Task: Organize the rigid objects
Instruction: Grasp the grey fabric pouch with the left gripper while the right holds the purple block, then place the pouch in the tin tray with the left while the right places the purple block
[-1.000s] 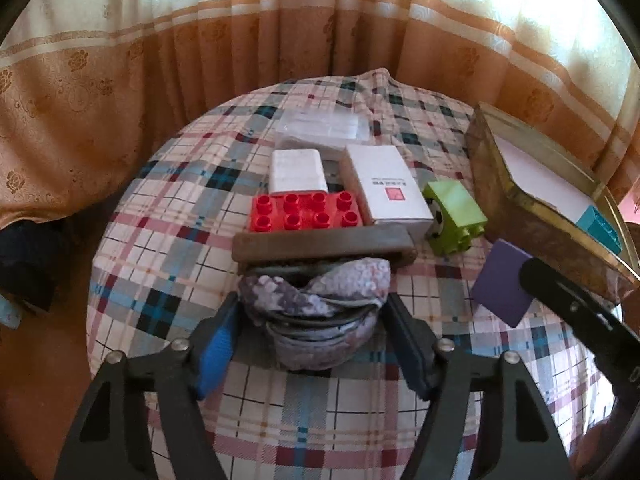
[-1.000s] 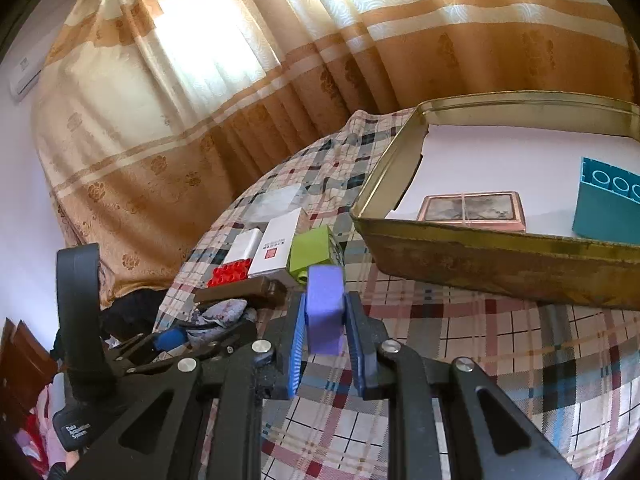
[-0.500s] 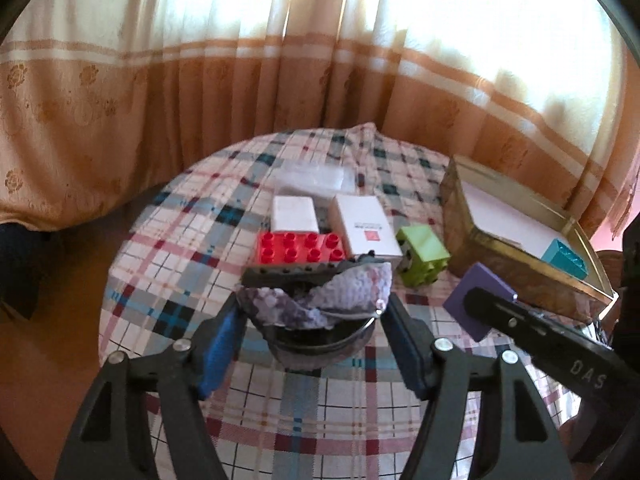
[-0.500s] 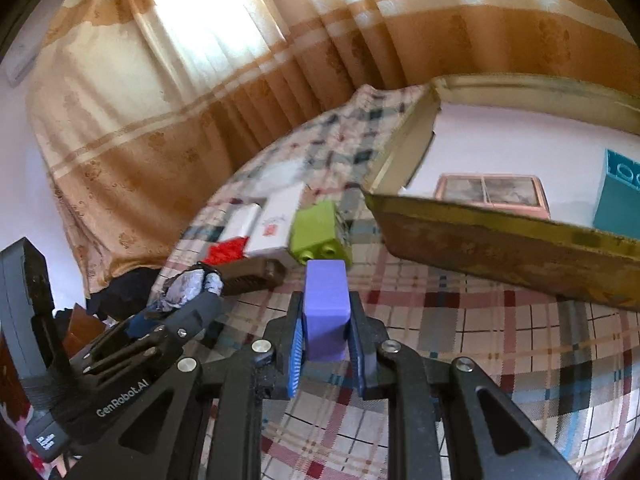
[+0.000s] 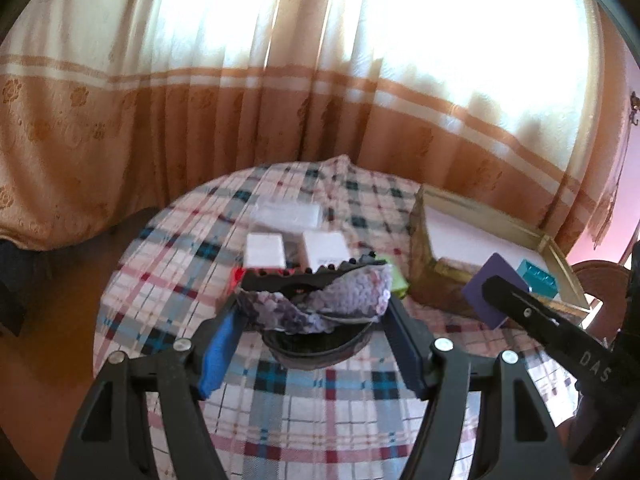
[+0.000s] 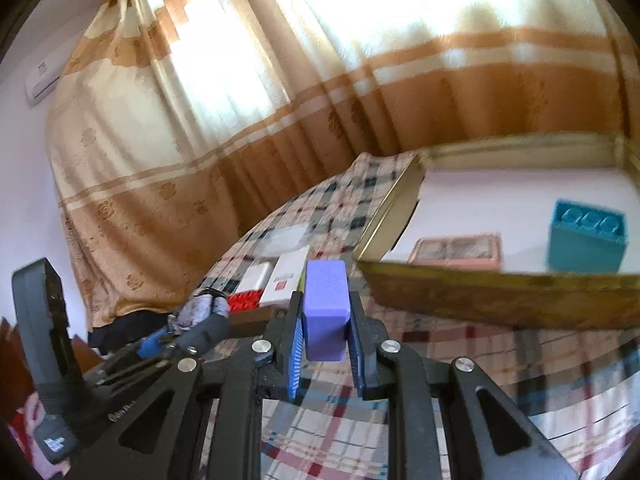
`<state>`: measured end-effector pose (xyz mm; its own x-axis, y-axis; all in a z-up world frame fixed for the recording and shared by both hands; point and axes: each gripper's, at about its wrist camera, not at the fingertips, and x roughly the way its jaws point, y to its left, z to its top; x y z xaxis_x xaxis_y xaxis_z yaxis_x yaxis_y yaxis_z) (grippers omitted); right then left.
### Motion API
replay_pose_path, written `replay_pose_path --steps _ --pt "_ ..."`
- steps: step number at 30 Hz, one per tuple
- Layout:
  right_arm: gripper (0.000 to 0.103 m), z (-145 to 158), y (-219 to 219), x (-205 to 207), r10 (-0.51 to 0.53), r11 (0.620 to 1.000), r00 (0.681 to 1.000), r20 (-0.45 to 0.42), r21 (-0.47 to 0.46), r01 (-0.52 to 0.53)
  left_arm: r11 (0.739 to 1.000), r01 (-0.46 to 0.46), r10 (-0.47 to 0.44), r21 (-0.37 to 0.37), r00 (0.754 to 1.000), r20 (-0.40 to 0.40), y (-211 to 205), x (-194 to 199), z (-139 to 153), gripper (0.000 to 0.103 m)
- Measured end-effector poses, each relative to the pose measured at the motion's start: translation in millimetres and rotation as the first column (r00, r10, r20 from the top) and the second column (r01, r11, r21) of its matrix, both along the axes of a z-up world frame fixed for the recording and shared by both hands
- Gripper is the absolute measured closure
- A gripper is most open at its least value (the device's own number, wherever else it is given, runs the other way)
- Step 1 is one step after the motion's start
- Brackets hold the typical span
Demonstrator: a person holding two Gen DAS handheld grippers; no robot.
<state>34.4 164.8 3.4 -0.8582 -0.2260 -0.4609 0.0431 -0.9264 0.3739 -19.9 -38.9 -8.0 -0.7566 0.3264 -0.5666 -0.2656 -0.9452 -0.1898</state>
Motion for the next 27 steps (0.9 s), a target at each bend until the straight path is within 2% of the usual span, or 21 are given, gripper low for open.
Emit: replay_pose_path --steps 7,12,20,27 --pt "0.081 25 32 16 -0.121 0.992 0.989 -0.084 0.020 0.123 0.998 0.056 -0.056 0.009 0.997 -0.048 25 2 18 0.034" --pt "0.081 44 69 29 -0.241 0.967 0.961 -0.137 0.056 0.250 0.993 0.114 -0.113 0.008 0.990 -0.080 54 3 31 0.034" --pt "0.081 51 137 37 -0.408 0.907 0.903 -0.133 0.058 0.418 0.981 0.196 -0.194 0.002 0.973 -0.124 103 -2 47 0.034" --pt "0.081 42 166 18 -0.471 0.870 0.878 -0.088 0.113 0.479 0.969 0.245 -0.247 -0.031 0.962 -0.114 156 -18 47 0.034"
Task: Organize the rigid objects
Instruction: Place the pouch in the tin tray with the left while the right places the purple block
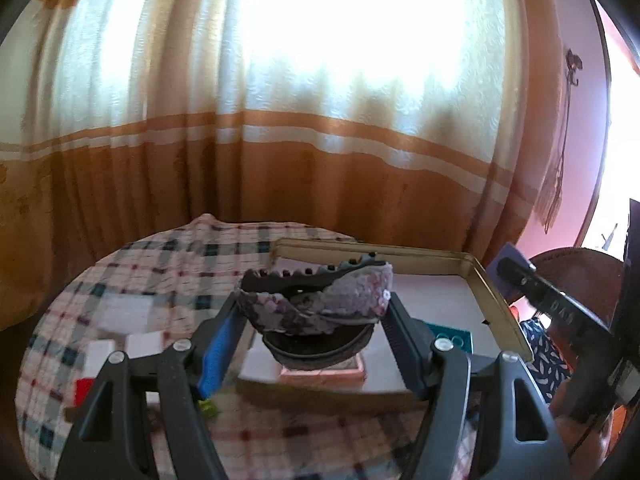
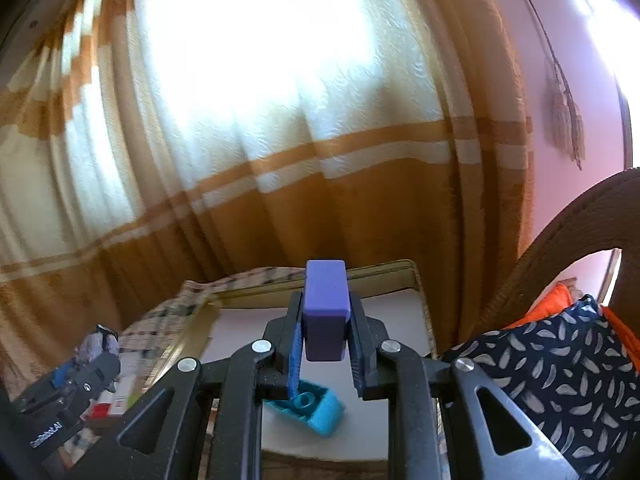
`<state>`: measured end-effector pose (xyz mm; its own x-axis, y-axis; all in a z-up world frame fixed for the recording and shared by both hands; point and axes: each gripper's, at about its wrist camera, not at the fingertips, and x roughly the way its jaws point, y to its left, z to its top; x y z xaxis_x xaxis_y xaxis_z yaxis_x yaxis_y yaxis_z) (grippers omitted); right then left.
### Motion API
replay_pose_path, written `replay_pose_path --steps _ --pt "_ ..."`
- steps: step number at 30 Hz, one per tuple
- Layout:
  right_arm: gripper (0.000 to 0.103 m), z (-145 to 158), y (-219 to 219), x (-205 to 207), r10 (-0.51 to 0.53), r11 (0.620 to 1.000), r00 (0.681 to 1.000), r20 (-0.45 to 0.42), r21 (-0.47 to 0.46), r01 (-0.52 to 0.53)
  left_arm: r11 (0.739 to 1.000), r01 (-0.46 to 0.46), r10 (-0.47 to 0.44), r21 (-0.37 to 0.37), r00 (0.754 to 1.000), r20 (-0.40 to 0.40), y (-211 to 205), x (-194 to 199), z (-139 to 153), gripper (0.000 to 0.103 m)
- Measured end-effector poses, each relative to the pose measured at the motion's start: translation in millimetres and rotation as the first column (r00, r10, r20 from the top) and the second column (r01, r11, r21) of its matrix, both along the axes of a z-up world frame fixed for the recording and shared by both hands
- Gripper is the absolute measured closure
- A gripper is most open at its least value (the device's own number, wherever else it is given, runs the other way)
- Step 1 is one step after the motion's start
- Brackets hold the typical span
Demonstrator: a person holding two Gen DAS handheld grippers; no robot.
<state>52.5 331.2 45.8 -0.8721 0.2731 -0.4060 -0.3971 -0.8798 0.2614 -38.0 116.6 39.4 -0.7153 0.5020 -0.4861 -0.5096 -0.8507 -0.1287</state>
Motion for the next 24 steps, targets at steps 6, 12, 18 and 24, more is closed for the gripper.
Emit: replay_pose_path --steps 6,12,18,24 --pt "0.081 -17 15 -19 -0.056 0.998 0.996 0.067 -0.008 0.057 0.998 0.025 -0.024 -0.052 0.999 0.023 40 -15 -11 0.034" --pt "0.081 -28 24 -29 -0.084 0.996 0.991 0.108 -0.030 0.087 0.995 0.033 -0.026 -0.091 0.997 0.078 66 -29 -30 0.034" --pt "0.072 -37 26 -31 -0.077 0.995 0.993 0.091 -0.051 0.082 0.991 0.021 -0.007 -0.129 0.994 0.110 73 -34 -40 0.030" --pt "0.021 -22 5 -10 -0.109 0.992 0.993 -0.047 0.053 0.111 0.990 -0.040 0.040 -0.134 0.999 -0.003 61 -17 -24 0.001"
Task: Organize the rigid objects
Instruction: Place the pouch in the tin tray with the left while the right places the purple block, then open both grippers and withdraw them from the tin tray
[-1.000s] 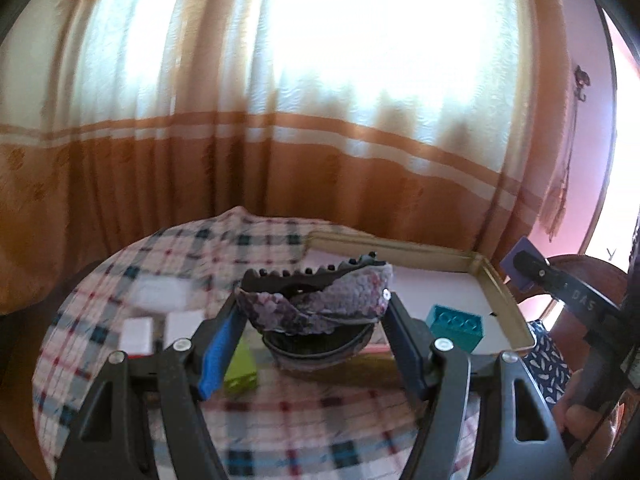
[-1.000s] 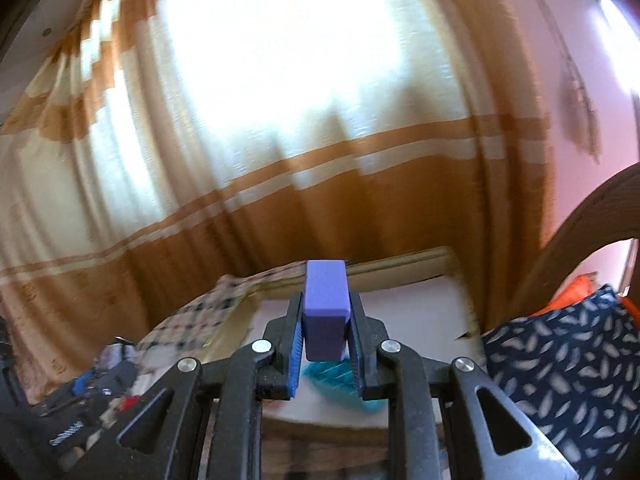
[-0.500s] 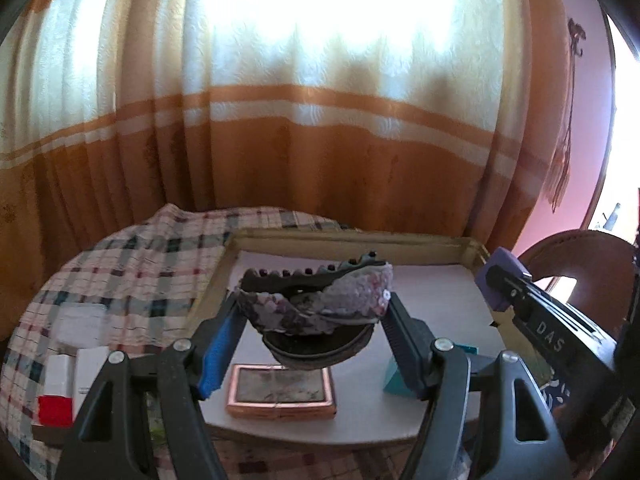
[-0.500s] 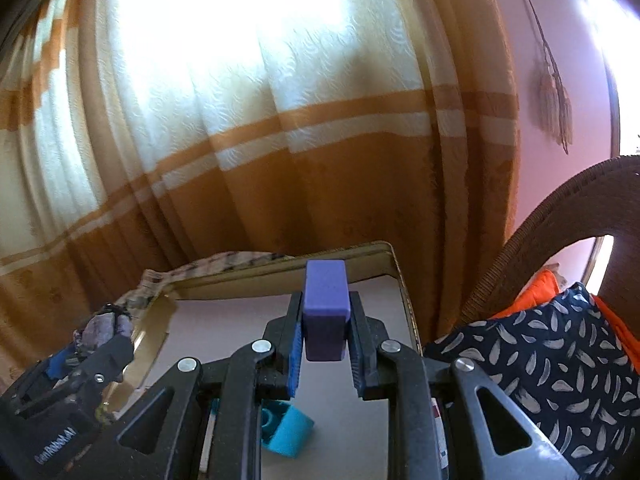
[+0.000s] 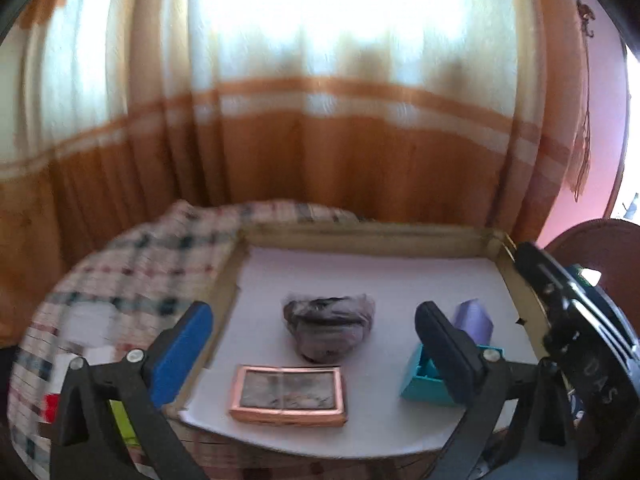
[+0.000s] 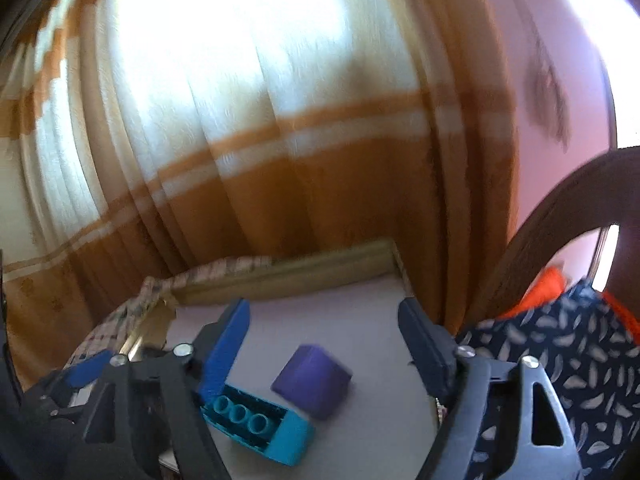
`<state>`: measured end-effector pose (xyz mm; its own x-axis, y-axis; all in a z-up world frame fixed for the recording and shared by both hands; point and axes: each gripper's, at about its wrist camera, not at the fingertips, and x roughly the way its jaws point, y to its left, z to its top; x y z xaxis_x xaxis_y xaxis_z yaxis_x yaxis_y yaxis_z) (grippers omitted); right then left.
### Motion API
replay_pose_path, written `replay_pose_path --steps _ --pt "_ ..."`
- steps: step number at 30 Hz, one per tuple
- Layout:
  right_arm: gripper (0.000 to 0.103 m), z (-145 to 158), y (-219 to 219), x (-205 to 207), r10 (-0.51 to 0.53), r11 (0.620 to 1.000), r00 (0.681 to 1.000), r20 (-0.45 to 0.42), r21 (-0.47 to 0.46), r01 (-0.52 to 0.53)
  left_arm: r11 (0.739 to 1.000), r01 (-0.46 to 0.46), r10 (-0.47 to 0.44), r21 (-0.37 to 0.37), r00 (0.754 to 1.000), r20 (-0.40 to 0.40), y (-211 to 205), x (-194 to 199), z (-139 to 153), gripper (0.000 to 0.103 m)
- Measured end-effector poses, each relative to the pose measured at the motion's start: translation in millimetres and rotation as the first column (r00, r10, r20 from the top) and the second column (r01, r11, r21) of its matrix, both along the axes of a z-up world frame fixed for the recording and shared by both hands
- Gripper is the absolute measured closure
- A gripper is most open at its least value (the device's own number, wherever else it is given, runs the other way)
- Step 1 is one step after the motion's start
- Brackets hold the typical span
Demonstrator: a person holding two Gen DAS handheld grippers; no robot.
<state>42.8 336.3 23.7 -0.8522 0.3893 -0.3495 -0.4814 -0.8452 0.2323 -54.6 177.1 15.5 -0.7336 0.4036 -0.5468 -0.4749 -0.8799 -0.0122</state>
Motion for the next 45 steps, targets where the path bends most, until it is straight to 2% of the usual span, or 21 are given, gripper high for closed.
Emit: replay_pose_path --steps 3,6,8,11,14,19,22,25,31,34,38,42,45 --pt "0.011 7 -17 16 -0.037 0.997 0.998 -0.057 0.070 0.041 1.000 -0.027 0.027 0.005 0.998 -0.063 -19 12 8 0.000" --pt "0.009 7 -30 31 -0.044 0.997 0.995 -0.094 0.066 0.051 0.995 -0.098 0.100 0.028 0.990 -0.101 -48 21 9 0.000" --pt "0.009 5 -33 37 -0.065 0.997 0.994 -0.088 0.042 0.069 0.990 -0.135 0.139 0.045 0.983 -0.116 -66 25 8 0.000" --pt "0.009 -3 -36 45 -0.078 0.996 0.993 -0.088 -0.045 0.075 0.978 -0.196 0.203 0.068 0.972 -0.120 -92 28 3 0.000" --pt "0.009 -11 -39 49 -0.077 0.990 0.993 -0.085 -0.121 0.067 0.969 -0.238 0.244 0.060 0.962 -0.121 -106 26 -3 0.000" --pt "0.009 -25 -52 42 0.019 0.976 0.997 -0.080 -0.216 -0.036 0.960 -0.274 0.278 0.063 0.958 -0.073 -120 24 -11 0.000" --pt "0.009 -22 -64 43 0.055 0.975 0.994 -0.094 -0.208 -0.074 0.954 -0.289 0.295 0.080 0.953 -0.075 -127 27 -11 0.000" --pt "0.009 -28 -72 45 0.078 0.961 0.992 -0.098 -0.256 -0.101 0.955 -0.289 0.293 0.063 0.954 -0.069 -127 30 -12 0.000" --pt "0.009 -31 -69 46 0.056 0.953 0.993 -0.099 -0.290 -0.083 0.959 -0.275 0.282 0.067 0.947 -0.155 -129 51 -6 0.000" --pt "0.009 -31 -68 46 0.049 0.954 0.995 -0.093 -0.291 -0.074 0.959 -0.276 0.283 0.064 0.944 -0.172 -129 56 -4 0.000" --pt "0.009 -32 -66 45 0.035 0.953 0.996 -0.078 -0.297 -0.057 0.958 -0.278 0.284 0.071 0.952 -0.116 -135 51 -7 0.000" --pt "0.009 -33 -64 43 0.026 0.953 0.998 -0.058 -0.301 -0.042 0.930 -0.352 0.358 0.105 0.933 -0.037 -153 40 -13 0.000" --pt "0.008 -33 -65 41 0.023 0.955 0.999 -0.046 -0.294 -0.036 0.920 -0.376 0.379 0.108 0.925 -0.007 -161 36 -17 0.001"
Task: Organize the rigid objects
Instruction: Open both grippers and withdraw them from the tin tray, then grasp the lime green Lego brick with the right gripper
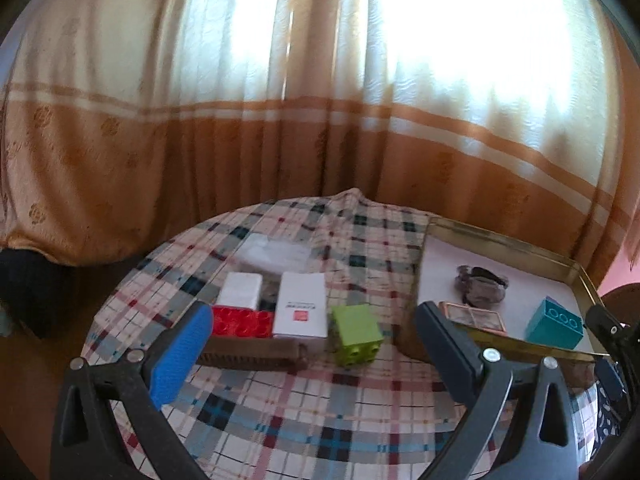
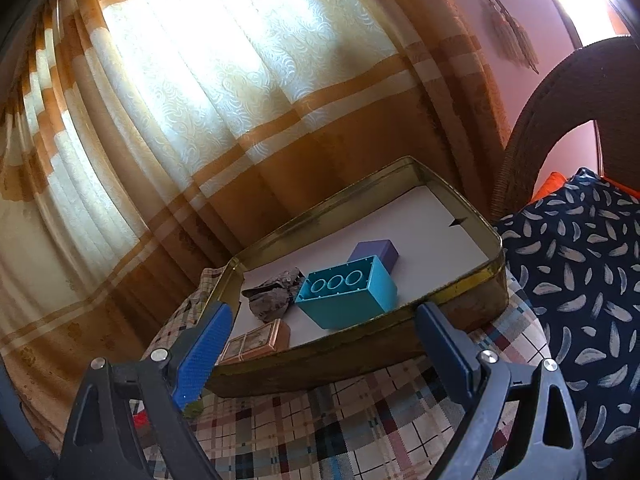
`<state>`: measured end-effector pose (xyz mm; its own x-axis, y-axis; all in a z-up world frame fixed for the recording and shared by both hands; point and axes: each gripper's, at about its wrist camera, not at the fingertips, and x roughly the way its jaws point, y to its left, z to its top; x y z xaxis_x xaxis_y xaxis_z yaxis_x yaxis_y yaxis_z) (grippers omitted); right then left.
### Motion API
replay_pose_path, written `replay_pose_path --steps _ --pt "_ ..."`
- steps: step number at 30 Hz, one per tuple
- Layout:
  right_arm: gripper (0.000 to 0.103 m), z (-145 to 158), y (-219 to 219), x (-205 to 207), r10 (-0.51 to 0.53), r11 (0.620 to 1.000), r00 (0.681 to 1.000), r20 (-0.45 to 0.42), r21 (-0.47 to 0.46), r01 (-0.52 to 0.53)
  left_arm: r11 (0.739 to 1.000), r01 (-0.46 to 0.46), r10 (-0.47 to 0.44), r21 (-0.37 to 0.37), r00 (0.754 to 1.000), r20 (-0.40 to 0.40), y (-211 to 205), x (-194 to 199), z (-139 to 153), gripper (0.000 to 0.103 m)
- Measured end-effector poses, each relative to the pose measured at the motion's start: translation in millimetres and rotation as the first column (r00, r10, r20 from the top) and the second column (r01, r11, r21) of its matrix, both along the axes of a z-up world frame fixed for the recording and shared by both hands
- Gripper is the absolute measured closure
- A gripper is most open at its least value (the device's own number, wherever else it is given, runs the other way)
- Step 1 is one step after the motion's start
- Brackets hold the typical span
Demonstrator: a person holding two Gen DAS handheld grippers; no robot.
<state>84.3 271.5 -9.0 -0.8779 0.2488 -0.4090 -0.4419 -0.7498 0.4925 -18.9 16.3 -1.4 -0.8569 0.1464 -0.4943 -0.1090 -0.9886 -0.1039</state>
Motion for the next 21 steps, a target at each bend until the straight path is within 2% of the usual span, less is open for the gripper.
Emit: replay_pose_path --steps 9,14,18,21 --pt "0.008 1 -2 1 0.002 1.000 1.000 0.000 0.006 -0.002 0.999 -0.018 0.018 0.046 1.000 0.014 -15 1 -2 0.001" --pt "0.008 13 -21 6 0.010 0.995 0.999 -0.030 0.100 -0.007 0.998 -0.047 0.043 0.048 0.995 0.092 -28 -5 -10 0.001" --pt "0.008 11 -33 -4 0.064 0.992 0.998 0.020 0.105 -0.066 0.997 -0.076 0.072 0.028 0.990 0.118 -39 -10 -14 0.001" --pt "0.008 9 -37 -14 0.088 0.989 0.994 0.063 0.114 -0.095 0.993 -0.085 0.069 0.081 0.980 0.187 -55 -17 -21 0.001"
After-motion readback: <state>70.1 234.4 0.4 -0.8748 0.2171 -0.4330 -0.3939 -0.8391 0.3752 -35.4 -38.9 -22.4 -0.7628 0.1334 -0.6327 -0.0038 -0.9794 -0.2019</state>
